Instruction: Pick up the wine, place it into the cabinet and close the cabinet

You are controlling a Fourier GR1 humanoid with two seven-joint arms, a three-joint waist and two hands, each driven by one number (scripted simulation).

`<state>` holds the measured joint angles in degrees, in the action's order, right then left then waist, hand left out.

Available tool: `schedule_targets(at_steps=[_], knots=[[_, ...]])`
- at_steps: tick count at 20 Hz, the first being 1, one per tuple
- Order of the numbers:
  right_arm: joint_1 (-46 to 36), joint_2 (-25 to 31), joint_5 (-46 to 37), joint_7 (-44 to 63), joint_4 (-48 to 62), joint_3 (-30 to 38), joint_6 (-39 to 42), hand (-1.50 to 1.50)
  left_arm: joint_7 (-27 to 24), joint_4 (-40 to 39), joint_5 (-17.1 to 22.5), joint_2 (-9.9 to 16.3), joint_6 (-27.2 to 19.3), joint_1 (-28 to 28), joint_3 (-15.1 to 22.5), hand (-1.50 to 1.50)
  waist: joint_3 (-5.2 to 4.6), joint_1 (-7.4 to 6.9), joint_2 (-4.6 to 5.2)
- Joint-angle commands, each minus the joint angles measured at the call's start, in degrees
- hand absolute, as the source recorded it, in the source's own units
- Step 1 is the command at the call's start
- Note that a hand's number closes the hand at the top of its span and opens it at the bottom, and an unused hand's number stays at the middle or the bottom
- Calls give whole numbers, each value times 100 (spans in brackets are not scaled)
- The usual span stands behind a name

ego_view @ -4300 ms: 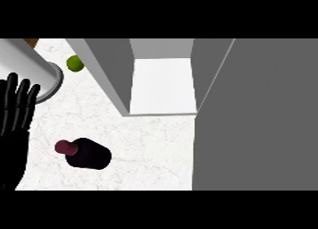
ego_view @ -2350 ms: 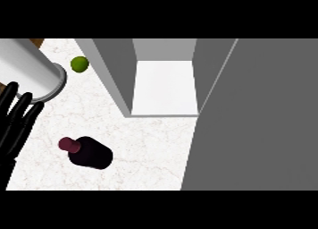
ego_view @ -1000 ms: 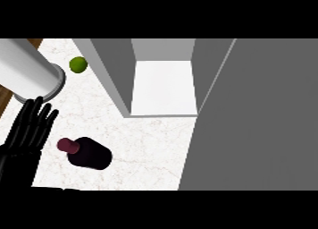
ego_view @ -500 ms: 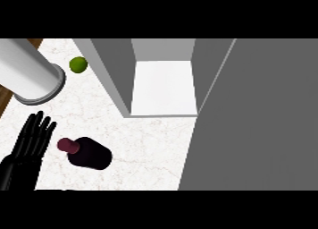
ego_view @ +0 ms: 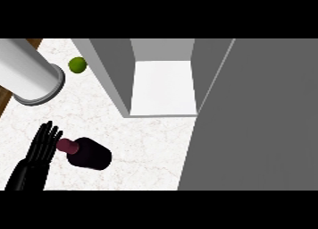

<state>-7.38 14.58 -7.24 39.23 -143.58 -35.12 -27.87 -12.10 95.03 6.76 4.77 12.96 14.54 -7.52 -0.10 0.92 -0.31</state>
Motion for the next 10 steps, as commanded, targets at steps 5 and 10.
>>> schedule_targets(at_steps=[5, 10], knots=[[178, 211, -969, 479, -1067, -472, -194, -150, -681, -1153, -393, -115, -170, -416, -33, -150, -4, 26, -6], [115, 302, -962, 346, -928, -511, -322, -150, -1255, -2398, -336, 93, -39, -957, -376, -150, -6, 56, 1]])
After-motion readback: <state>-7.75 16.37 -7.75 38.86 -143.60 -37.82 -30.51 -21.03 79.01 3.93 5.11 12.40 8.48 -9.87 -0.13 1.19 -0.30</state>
